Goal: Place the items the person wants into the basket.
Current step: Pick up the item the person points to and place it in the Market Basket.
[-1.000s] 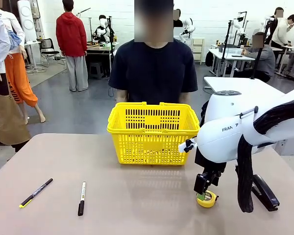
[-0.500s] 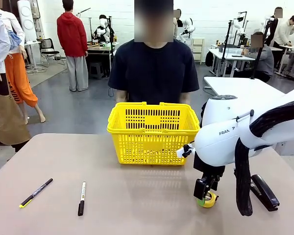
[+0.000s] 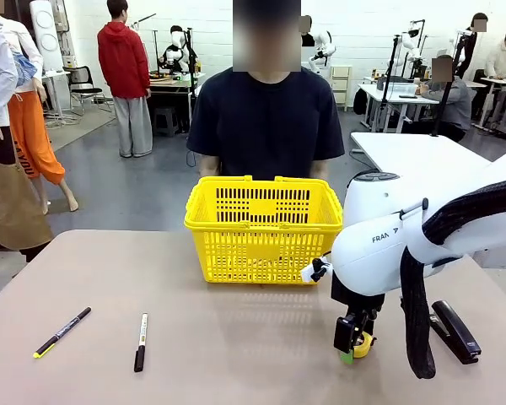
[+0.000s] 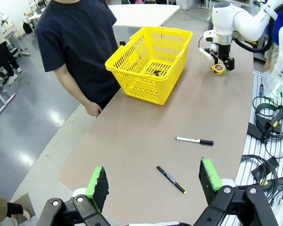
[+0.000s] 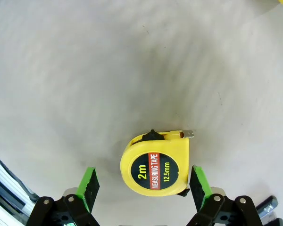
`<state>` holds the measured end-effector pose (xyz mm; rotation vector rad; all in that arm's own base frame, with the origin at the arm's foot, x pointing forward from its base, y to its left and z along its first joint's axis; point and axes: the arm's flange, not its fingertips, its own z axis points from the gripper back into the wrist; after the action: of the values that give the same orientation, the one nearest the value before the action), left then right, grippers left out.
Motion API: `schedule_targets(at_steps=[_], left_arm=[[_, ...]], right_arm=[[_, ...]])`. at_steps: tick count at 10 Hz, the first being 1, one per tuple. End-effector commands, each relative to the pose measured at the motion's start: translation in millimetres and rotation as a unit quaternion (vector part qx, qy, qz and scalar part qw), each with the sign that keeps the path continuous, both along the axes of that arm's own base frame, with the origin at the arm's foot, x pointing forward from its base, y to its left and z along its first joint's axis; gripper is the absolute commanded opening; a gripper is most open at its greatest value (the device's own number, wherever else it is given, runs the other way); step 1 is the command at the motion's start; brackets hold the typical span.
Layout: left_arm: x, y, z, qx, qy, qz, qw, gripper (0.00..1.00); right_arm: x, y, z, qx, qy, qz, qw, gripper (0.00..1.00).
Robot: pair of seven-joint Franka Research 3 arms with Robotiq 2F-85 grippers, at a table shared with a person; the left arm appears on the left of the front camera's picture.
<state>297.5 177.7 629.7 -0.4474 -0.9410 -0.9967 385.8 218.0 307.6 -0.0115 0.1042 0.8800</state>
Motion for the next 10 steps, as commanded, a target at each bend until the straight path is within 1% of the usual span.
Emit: schedule_targets(at_steps=[1,2,3,4,5,6,8,9,10], left_arm=[[-0.1,1.4,-1.1,-0.002,-0.010,-0.008,1.000,1.00],[-0.1,1.4,-1.1,-0.002,-0.010,-0.008,1.000,1.00],[-0.1,1.4,-1.1,-0.002,-0.010,-0.008,1.000,1.00],[-0.1,1.4,-1.1,-0.002,-0.010,-0.008,1.000,1.00],[-0.1,1.4,-1.1,-0.002,-0.010,-0.008,1.000,1.00],[-0.1,1.4,-1.1,-0.002,-0.010,-0.008,1.000,1.00],[-0.1,1.4,-1.1,-0.002,-0.010,-0.008,1.000,1.00],[-0.1,1.4,-1.1,-0.002,-0.010,-0.008,1.000,1.00],[-0.1,1.4,-1.1,-0.002,-0.010,-0.008,1.000,1.00]], right_arm=[[2.4,2.0,-0.2,-0.012,-0.004,0.011,1.000,1.00],[2.2,1.8,0.8,-0.018,-0.009,0.012,1.000,0.46],[1.9,2.1,0.8,-0.018,-0.012,0.011,1.000,0.45],[2.0,2.5,0.4,-0.018,-0.012,0.011,1.000,0.00],[1.8,2.6,0.1,-0.017,-0.007,0.014,1.000,0.41],[2.2,2.9,0.4,-0.016,-0.007,0.014,1.000,0.00],[1.5,2.5,0.2,-0.017,-0.010,0.013,1.000,0.00],[1.7,3.1,0.7,-0.017,-0.013,0.012,1.000,0.07],[1.4,3.0,1.7,-0.017,-0.015,0.009,1.000,0.06]])
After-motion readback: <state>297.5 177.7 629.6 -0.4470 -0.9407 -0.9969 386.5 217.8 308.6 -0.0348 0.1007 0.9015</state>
